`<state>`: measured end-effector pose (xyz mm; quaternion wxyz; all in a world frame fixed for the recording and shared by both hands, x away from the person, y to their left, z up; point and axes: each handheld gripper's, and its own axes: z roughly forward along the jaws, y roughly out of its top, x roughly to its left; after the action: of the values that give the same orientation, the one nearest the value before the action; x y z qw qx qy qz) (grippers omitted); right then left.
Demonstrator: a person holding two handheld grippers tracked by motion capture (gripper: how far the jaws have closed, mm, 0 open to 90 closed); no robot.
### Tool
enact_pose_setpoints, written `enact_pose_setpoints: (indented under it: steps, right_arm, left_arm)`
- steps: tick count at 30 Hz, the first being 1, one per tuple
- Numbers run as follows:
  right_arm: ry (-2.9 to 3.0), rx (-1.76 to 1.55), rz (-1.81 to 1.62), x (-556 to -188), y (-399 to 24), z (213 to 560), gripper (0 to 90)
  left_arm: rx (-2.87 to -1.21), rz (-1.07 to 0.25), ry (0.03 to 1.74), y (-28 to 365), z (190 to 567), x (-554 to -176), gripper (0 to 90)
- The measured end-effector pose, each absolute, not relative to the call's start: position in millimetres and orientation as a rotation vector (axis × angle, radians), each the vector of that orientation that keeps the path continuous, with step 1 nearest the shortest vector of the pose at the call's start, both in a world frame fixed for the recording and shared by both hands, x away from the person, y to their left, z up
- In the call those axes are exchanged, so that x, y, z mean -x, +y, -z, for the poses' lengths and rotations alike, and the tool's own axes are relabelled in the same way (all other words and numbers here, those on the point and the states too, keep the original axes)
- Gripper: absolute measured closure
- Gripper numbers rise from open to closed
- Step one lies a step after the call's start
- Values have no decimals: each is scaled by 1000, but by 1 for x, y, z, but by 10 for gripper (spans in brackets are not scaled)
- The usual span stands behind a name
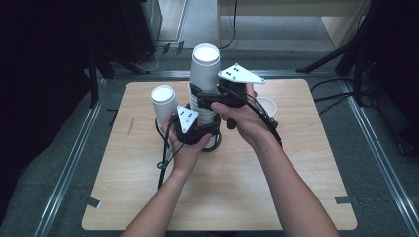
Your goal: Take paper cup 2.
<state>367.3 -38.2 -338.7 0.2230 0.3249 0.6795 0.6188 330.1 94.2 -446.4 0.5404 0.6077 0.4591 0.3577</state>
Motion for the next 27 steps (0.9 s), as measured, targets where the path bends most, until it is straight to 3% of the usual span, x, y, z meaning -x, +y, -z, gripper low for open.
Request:
enact_pose_setpoints:
  steps: [27]
  right_arm:
    - [1758,-908,-1765,-364,-36,323,130]
  left_arm:
    - [-1451,-847,1086,95,446,-330,32]
